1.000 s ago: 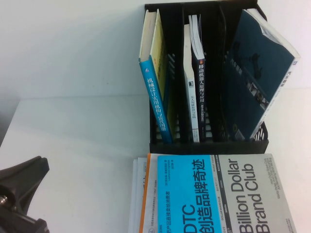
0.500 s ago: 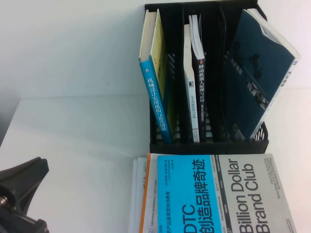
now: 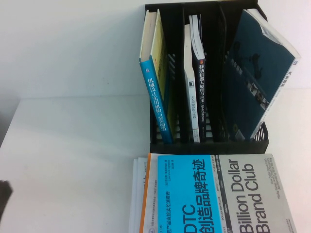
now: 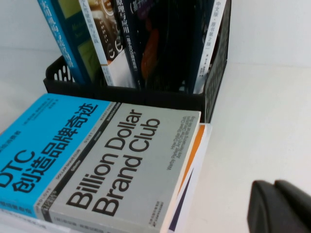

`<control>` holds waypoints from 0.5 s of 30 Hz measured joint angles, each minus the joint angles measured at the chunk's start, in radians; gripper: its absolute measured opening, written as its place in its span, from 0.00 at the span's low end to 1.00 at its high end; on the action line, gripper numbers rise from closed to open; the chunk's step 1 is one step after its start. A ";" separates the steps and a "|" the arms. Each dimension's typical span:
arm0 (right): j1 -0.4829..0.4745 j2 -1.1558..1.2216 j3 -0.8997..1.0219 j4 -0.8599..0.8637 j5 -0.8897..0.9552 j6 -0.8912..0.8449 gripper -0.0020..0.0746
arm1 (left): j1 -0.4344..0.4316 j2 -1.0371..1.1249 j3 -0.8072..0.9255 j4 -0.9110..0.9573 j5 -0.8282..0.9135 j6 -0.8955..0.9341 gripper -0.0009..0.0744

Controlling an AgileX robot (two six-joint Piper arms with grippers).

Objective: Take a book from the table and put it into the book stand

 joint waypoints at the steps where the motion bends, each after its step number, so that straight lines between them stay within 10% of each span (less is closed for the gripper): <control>1: 0.000 0.000 0.000 0.000 0.000 0.000 0.02 | 0.030 -0.030 0.020 0.000 0.000 -0.008 0.01; 15: 0.000 0.000 0.000 0.000 -0.001 0.000 0.02 | 0.252 -0.347 0.262 -0.037 0.190 -0.052 0.01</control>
